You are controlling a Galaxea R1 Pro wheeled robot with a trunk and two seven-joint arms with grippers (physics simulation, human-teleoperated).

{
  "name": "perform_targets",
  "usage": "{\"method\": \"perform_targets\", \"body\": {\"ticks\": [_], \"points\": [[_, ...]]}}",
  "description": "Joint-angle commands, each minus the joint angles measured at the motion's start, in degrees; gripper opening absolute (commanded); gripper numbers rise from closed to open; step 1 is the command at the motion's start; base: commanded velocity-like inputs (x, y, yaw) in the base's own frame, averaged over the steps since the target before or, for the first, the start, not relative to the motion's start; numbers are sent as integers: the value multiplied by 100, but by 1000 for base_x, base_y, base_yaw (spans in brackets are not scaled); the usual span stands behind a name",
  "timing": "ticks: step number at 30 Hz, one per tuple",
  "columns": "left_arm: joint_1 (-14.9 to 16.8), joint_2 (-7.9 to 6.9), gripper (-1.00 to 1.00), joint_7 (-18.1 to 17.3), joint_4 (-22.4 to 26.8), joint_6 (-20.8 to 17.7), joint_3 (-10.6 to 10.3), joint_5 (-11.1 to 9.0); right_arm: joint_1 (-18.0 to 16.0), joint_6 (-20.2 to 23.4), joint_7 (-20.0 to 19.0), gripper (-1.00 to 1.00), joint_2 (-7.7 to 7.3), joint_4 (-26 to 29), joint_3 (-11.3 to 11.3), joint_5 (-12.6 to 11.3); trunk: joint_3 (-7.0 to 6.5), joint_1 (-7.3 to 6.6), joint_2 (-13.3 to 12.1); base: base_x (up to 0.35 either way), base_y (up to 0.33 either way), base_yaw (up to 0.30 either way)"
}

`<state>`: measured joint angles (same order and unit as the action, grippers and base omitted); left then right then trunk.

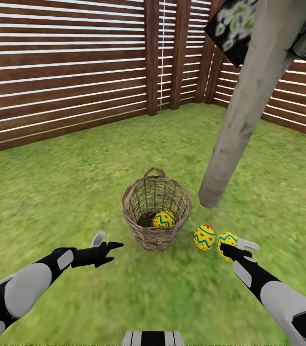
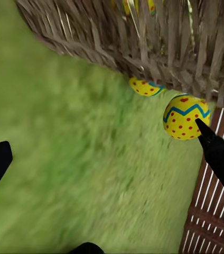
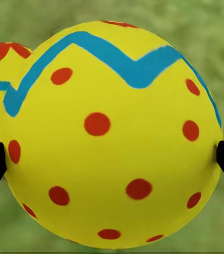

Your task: Take the three Easter eggs out of the wicker basket on the lawn in the garden, then place them on the lawn next to a single tree (choose any tree) so that all three eggs are next to the same tree and none are left in the basket.

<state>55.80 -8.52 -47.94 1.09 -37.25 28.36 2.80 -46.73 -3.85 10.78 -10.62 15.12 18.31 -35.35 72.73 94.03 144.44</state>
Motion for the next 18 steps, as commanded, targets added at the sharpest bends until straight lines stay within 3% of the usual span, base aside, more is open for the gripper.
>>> {"method": "perform_targets", "body": {"ticks": [1,11,18], "points": [[2,0,100,-14,5,-41,38,27,-3,-19,30,-100,-3,4,50,-59,27,1,3,0,0,0],[2,50,100,-6,5,-37,38,27,-3,-35,30,-100,0,-68,54,-59,249,27,17,0,0,0],[2,117,100,-3,5,-41,38,33,-3,-300,30,-100,4,-76,59,-59,404,45,26,0,0,0]]}}
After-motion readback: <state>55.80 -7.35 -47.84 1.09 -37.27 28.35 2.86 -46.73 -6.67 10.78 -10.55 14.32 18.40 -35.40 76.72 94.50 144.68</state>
